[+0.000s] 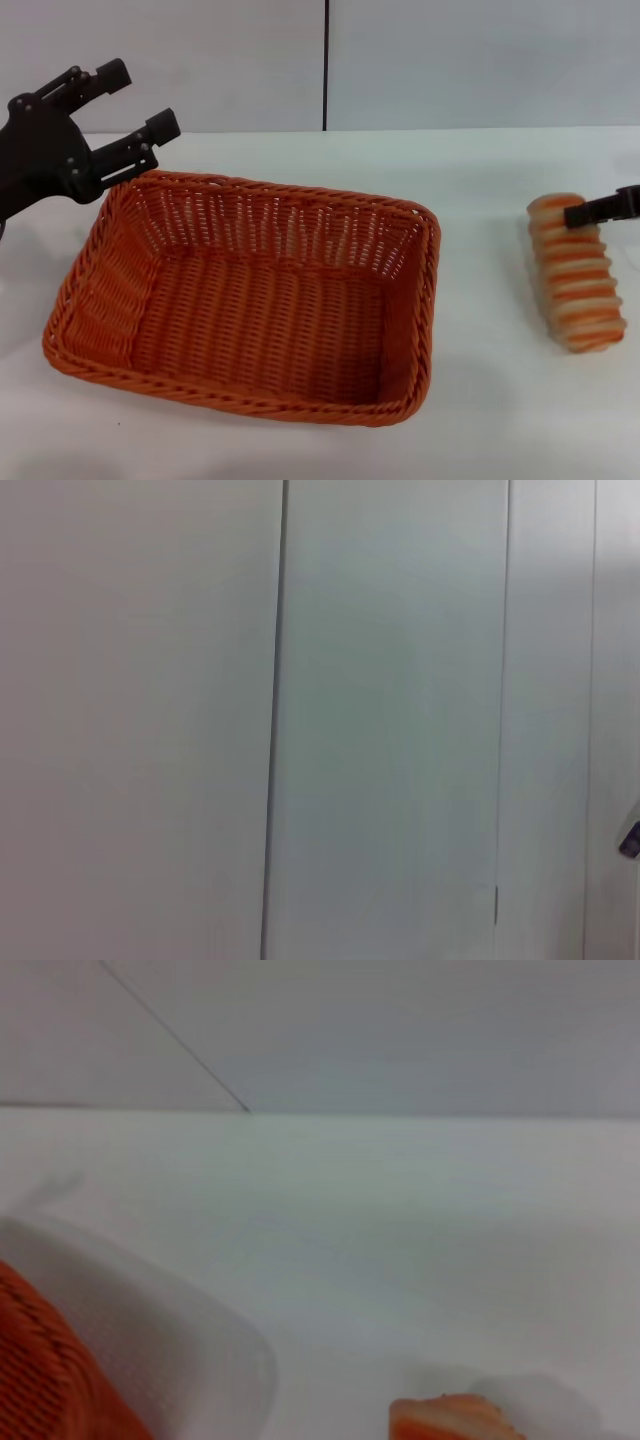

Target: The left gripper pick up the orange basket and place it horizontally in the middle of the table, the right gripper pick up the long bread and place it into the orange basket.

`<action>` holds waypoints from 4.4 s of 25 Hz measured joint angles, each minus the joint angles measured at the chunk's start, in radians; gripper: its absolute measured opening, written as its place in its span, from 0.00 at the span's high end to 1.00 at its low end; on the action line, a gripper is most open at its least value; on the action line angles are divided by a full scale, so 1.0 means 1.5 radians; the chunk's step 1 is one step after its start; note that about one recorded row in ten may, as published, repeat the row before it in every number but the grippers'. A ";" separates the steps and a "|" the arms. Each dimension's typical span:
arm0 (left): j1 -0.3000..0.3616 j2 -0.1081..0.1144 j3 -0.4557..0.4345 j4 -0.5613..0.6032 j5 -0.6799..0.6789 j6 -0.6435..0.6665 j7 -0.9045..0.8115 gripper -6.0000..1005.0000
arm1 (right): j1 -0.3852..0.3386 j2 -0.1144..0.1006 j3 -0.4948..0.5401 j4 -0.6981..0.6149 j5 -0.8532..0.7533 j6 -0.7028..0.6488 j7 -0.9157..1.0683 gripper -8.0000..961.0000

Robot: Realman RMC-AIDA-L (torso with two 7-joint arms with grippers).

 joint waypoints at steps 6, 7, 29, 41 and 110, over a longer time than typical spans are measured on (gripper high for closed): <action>0.000 0.000 0.002 0.001 -0.013 -0.001 -0.001 0.19 | -0.034 0.014 0.021 -0.177 0.038 -0.099 0.024 0.70; 0.000 0.000 0.003 0.002 -0.015 -0.001 -0.001 0.19 | -0.041 0.016 0.021 -0.207 0.054 -0.115 0.028 0.70; 0.008 -0.002 0.019 -0.009 -0.023 0.001 0.007 0.19 | 0.081 0.025 -0.070 -0.104 0.341 -0.221 -0.204 0.83; 0.004 -0.003 0.032 -0.023 -0.041 -0.001 0.007 0.19 | 0.144 0.056 -0.102 0.064 0.357 -0.121 -0.393 0.85; 0.013 0.006 -0.423 -0.260 -0.066 0.106 0.191 0.19 | -0.367 0.075 0.106 0.165 0.938 -0.304 -0.976 0.14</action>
